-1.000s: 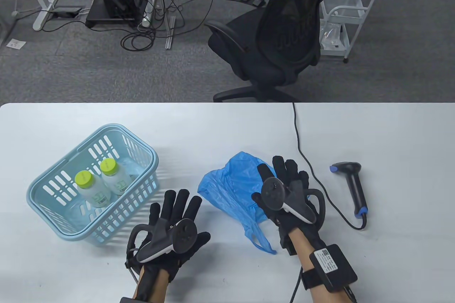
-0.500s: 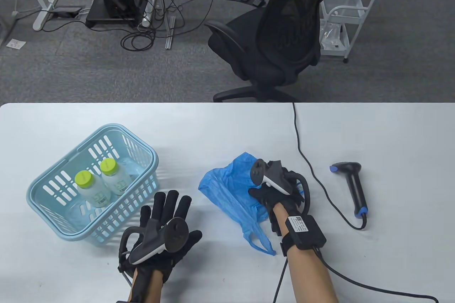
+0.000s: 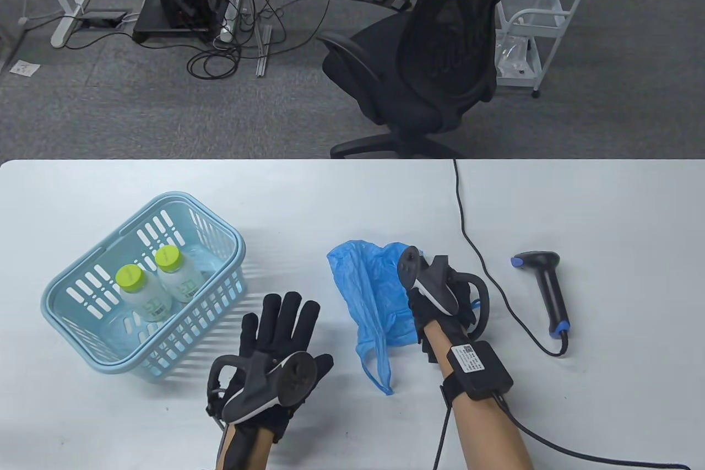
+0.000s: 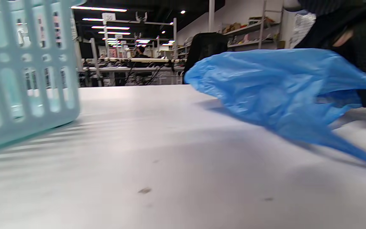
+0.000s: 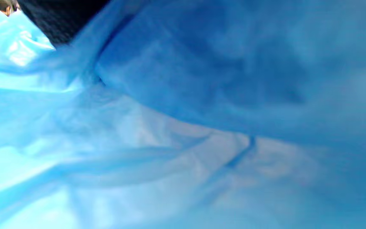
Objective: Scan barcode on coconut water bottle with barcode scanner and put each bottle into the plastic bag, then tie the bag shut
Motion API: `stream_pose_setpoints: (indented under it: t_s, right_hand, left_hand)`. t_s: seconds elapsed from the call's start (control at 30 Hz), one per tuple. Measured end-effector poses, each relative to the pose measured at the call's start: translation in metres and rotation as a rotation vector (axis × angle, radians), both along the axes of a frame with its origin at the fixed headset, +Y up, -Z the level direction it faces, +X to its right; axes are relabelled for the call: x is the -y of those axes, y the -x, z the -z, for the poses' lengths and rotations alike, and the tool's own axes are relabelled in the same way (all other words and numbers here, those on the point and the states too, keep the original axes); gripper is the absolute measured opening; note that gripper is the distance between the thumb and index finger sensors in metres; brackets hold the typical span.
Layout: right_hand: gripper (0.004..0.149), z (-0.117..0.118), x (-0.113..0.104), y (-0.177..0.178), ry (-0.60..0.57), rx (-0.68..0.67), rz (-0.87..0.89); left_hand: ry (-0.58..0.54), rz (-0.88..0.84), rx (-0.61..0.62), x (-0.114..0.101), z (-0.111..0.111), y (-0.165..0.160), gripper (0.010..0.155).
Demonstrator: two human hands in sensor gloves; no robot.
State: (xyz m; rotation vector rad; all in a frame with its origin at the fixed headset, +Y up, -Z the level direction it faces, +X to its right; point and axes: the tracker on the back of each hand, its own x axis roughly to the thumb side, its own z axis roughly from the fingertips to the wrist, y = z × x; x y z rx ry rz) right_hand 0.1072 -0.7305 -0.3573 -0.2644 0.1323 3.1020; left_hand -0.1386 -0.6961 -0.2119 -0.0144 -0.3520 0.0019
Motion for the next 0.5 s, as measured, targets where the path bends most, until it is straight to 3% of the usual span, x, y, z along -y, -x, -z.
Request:
stream_pose_setpoints:
  t_s: [0.2,0.3,0.5]
  right_hand:
    - [0.039,-0.032,-0.028,-0.004,-0.039,-0.003,0.115]
    - [0.039,-0.048,-0.036,-0.003,-0.031,-0.008,0.167]
    - [0.039,-0.086,-0.047,0.005,-0.032,-0.021,0.156]
  left_hand:
    - [-0.058,-0.068,0.150,-0.007,-0.017,-0.042,0.094]
    - [-0.055,-0.012,0.187,-0.004,-0.023,-0.062,0.099]
    - [-0.154,0.163,0.074,0.004,-0.022,-0.076,0.097]
